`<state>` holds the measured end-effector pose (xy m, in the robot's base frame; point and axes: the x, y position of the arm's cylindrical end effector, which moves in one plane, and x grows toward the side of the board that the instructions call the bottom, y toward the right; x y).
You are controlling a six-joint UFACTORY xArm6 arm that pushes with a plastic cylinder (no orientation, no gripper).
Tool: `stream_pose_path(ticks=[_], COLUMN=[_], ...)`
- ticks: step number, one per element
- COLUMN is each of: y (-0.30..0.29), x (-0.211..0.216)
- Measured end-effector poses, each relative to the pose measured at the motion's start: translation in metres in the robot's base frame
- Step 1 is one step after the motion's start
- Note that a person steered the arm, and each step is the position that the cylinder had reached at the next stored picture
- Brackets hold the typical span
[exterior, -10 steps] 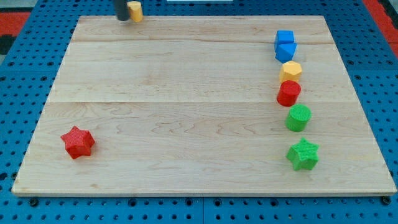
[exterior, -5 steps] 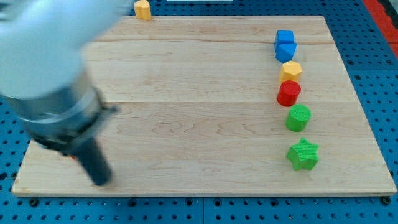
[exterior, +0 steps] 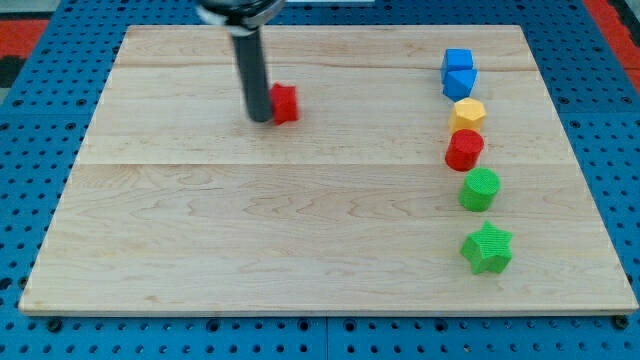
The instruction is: Move the red star to the top left side of the blue cube
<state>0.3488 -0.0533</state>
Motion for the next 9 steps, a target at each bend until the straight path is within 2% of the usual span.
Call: stream_pose_path(ticks=[1,2,3,4,5,6,7,9], y=[0.072,0.106,0.102,0.146,0.166,0.133,0.102,0.173], x=[-0.034,-0.076,-0.115,-0.117,-0.121,-0.128,-0.154,-0.157])
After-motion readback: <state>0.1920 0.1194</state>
